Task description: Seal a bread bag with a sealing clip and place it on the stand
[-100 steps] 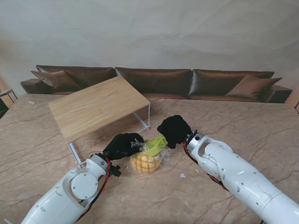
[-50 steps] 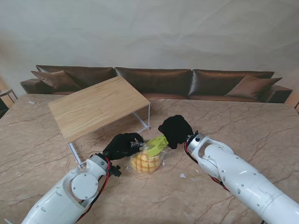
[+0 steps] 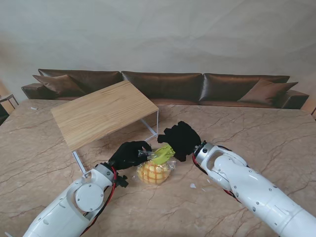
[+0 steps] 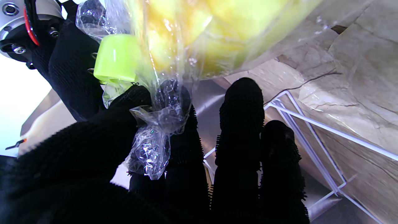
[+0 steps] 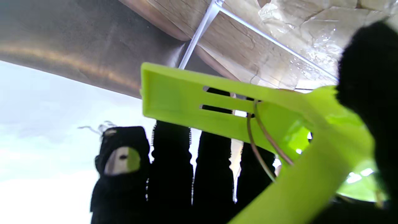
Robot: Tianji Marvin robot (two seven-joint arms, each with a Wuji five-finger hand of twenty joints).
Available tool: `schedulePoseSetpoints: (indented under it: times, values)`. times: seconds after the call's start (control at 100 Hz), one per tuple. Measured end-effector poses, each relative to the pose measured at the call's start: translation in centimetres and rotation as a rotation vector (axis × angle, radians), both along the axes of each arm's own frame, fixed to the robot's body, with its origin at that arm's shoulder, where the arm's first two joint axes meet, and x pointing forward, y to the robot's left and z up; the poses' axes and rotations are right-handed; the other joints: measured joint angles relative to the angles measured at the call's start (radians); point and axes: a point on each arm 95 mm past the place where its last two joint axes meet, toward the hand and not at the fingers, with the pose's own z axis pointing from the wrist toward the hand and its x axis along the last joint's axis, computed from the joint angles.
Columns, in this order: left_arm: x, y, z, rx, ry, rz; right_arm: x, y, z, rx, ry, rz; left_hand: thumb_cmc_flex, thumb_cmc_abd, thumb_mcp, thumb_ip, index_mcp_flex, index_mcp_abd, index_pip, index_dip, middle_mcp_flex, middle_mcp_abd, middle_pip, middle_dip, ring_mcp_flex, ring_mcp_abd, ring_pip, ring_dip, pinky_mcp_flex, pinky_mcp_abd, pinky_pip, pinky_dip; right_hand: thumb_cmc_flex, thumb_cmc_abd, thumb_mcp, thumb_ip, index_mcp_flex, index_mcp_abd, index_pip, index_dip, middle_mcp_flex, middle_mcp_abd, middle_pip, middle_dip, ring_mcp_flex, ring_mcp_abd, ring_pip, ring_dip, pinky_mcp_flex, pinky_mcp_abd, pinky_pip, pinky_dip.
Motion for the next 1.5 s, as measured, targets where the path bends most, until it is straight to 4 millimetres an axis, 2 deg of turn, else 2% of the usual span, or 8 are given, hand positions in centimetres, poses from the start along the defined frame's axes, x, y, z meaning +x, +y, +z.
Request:
schedulePoseSetpoints:
  times: [0.11, 0.18, 0.26, 0.46, 0.7, 1.05, 1.19, 1.5]
  values:
    - [0.0, 0.0, 0.0, 0.002, 0.001, -0.001, -0.5, -0.1, 0.3, 0.009, 0.000, -0.009, 0.000, 0.002, -0.002, 0.000, -0.001, 0.000, 0.000, 0.000, 0.000, 0.000, 0.000, 0.000, 0.000, 0.000, 0.000, 0.000, 0.000, 0.000, 0.000, 0.000, -0.043, 0.026, 0.000, 0.001, -0.126, 0.035, -0.034, -0.102, -0.110, 0.001, -0.127, -0.169, -0.118, -0.009, -0.031, -0.104, -0.203, -0.001, -0.250, -0.040]
    - [0.0, 0.0, 0.0, 0.003, 0.001, -0.001, -0.8, -0.5, 0.6, 0.013, 0.004, -0.030, 0.004, 0.019, -0.021, 0.000, -0.018, 0.000, 0.000, 0.014, -0.001, -0.008, 0.000, 0.016, 0.000, 0.000, 0.000, 0.000, 0.000, 0.000, 0.000, 0.000, -0.083, 0.062, 0.000, 0.001, -0.165, 0.057, -0.031, -0.146, -0.165, 0.007, -0.200, -0.277, -0.164, -0.047, -0.135, -0.232, -0.334, 0.000, -0.464, -0.150]
    - [0.0, 0.0, 0.0, 0.004, -0.001, -0.001, -1.3, -1.0, 1.1, 0.005, 0.022, -0.061, 0.011, 0.019, -0.027, 0.000, -0.019, 0.000, 0.000, 0.016, -0.002, -0.009, 0.008, 0.016, 0.000, 0.000, 0.000, 0.000, 0.000, 0.000, 0.000, 0.000, -0.114, 0.101, -0.011, 0.001, -0.205, 0.083, -0.037, -0.175, -0.211, 0.015, -0.256, -0.349, -0.195, -0.051, -0.257, -0.379, -0.421, -0.012, -0.629, -0.314]
    - [0.2, 0.1, 0.1, 0.009, -0.003, 0.006, -2.6, -2.8, 1.8, 0.169, 0.128, -0.092, 0.014, 0.019, -0.028, 0.000, -0.019, 0.000, 0.000, 0.028, -0.002, -0.009, 0.010, 0.016, 0.000, 0.000, 0.000, 0.000, 0.000, 0.001, 0.000, 0.000, -0.179, 0.199, -0.051, 0.002, -0.242, 0.105, -0.046, -0.195, -0.262, 0.027, -0.372, -0.408, -0.280, -0.050, -0.443, -0.584, -0.533, -0.075, -0.811, -0.601]
    - [0.5, 0.2, 0.2, 0.013, 0.000, 0.016, -4.2, -5.0, 2.9, 0.356, 0.243, -0.168, 0.014, 0.019, -0.028, 0.000, -0.020, 0.000, 0.000, 0.040, -0.002, -0.009, 0.019, 0.016, 0.000, 0.000, 0.000, 0.000, 0.000, 0.002, 0.000, 0.000, -0.207, 0.262, -0.078, 0.002, -0.254, 0.134, -0.058, -0.220, -0.273, 0.050, -0.500, -0.461, -0.370, -0.055, -0.512, -0.727, -0.608, -0.174, -0.937, -0.862]
    - [0.7, 0.1, 0.4, 0.008, -0.011, 0.022, -6.1, -9.6, 3.1, 0.516, 0.295, -0.329, 0.032, 0.052, -0.077, -0.001, -0.042, 0.000, 0.000, 0.068, -0.016, -0.012, 0.050, 0.038, -0.013, 0.000, 0.022, 0.026, -0.014, 0.014, 0.001, 0.028, -0.218, 0.298, -0.110, 0.002, -0.254, 0.157, -0.070, -0.229, -0.272, 0.071, -0.598, -0.506, -0.399, -0.059, -0.500, -0.753, -0.628, -0.194, -0.933, -0.938]
    - [0.7, 0.0, 0.6, -0.003, -0.010, 0.021, -6.3, -10.8, 2.0, 0.565, 0.329, -0.385, 0.043, 0.062, -0.098, -0.002, -0.051, 0.000, 0.000, 0.076, -0.022, -0.014, 0.052, 0.048, -0.024, 0.000, 0.023, 0.038, -0.017, 0.017, 0.001, 0.038, -0.214, 0.349, -0.156, 0.017, -0.254, 0.158, -0.083, -0.229, -0.272, 0.071, -0.637, -0.518, -0.402, -0.059, -0.500, -0.753, -0.633, -0.192, -0.923, -0.945]
    - [1.0, -0.3, 2.6, -0.050, -0.028, 0.044, -6.6, -12.3, -2.0, 0.595, 0.385, -0.467, 0.044, 0.062, -0.100, -0.002, -0.051, 0.000, -0.001, 0.088, -0.022, -0.015, 0.061, 0.053, -0.024, 0.000, 0.034, 0.049, -0.017, 0.023, 0.001, 0.050, -0.213, 0.350, -0.173, 0.018, -0.254, 0.158, -0.090, -0.232, -0.242, 0.072, -0.693, -0.553, -0.411, -0.060, -0.499, -0.753, -0.634, -0.191, -0.923, -0.950]
